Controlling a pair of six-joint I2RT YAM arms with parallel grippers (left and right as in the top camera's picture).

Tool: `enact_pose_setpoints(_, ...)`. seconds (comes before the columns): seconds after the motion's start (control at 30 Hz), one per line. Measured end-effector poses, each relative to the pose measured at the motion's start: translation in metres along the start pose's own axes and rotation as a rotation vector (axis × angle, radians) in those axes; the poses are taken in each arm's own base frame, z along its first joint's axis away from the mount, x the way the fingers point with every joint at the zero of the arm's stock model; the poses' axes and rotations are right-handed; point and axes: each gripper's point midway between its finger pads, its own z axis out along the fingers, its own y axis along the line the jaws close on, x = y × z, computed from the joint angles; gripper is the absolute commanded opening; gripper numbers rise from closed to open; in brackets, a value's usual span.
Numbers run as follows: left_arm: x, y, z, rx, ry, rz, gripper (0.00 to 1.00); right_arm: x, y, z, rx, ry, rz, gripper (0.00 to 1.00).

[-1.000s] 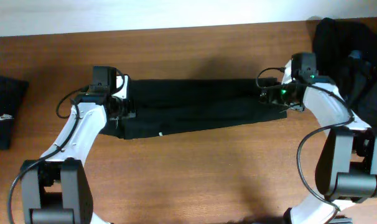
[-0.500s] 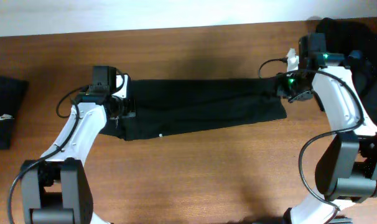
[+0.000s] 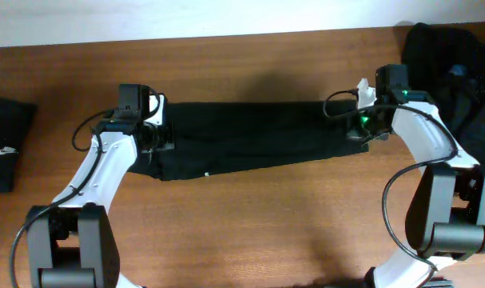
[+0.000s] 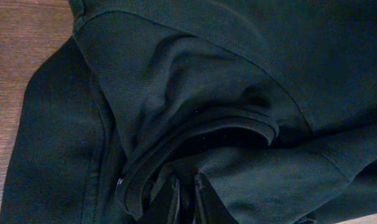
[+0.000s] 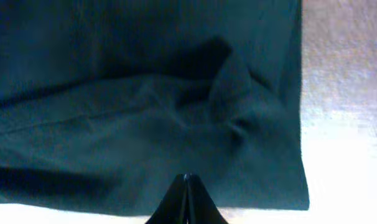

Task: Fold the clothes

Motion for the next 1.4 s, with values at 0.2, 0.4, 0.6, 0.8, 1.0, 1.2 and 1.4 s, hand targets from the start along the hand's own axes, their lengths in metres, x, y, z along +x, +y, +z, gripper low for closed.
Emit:
enact_pose_setpoints(0.2, 0.000, 0.000, 0.000, 0.000, 0.000, 0.000, 0.11, -0.008, 0.003, 0.004, -0.022, -0.047, -0.013, 0.04)
enact_pose_setpoints(0.4, -0.001, 0.000, 0.000, 0.000, -0.003, 0.000, 0.11, -0.005, 0.004, 0.009, -0.037, -0.037, -0.011, 0.04)
enact_pose_setpoints(0.6, -0.002, 0.000, 0.000, 0.001, -0.008, 0.001, 0.11, -0.014, 0.000, 0.026, -0.041, -0.062, -0.018, 0.04)
enact_pose_setpoints(0.8, -0.002, 0.000, 0.000, 0.000, -0.007, 0.001, 0.11, -0.037, -0.004, 0.042, -0.043, -0.144, -0.042, 0.04)
enact_pose_setpoints(1.0, 0.002, 0.001, 0.000, -0.007, 0.007, -0.001, 0.12, -0.057, -0.003, 0.042, -0.043, -0.226, -0.066, 0.04)
enact_pose_setpoints(1.2, -0.002, 0.003, -0.005, -0.021, 0.011, -0.003, 0.12, -0.064, 0.001, 0.040, -0.058, -0.251, -0.069, 0.19)
enact_pose_setpoints(1.4, -0.044, 0.002, -0.050, -0.040, -0.034, -0.004, 0.17, -0.078, 0.018, 0.012, -0.132, -0.252, -0.066, 0.20)
